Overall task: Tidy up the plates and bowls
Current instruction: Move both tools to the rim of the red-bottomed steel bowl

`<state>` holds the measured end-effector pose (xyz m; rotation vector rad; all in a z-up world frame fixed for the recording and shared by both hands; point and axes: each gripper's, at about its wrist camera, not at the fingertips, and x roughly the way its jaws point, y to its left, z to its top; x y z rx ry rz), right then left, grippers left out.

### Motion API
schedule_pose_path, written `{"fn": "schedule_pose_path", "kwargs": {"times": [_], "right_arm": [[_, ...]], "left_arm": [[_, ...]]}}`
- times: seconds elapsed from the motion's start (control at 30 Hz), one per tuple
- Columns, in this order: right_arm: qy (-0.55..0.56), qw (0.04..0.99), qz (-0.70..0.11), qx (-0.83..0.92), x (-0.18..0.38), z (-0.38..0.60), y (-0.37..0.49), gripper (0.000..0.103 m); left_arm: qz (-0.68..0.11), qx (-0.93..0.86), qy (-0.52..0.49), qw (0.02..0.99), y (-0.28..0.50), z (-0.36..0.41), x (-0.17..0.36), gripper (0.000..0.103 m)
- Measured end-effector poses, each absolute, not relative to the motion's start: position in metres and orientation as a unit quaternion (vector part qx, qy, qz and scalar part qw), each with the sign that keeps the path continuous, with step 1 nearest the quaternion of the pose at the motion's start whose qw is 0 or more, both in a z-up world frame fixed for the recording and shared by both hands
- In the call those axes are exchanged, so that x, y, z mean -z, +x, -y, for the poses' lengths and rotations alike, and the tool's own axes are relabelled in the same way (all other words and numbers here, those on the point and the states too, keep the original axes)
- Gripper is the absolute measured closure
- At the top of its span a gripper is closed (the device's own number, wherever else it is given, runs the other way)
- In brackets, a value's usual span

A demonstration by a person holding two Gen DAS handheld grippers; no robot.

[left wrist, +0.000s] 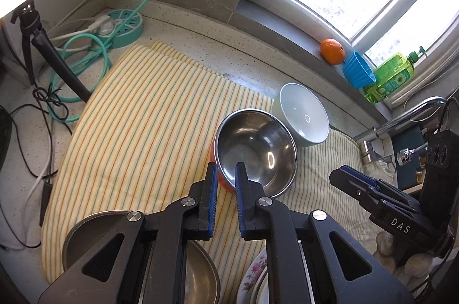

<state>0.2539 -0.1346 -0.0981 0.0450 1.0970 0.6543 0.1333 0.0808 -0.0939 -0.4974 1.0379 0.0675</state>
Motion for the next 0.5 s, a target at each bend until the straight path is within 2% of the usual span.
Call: {"fn": "schedule_pose_path", "kwargs": {"times": [0.5], "right_arm": [[0.095,0.762,-0.562,-0.307,0.13,0.123,0.289,0.077]], "left_arm": [[-0.517,-0.03,-0.258,0.816,0.16,-0.087,0.116,0.093]]}}
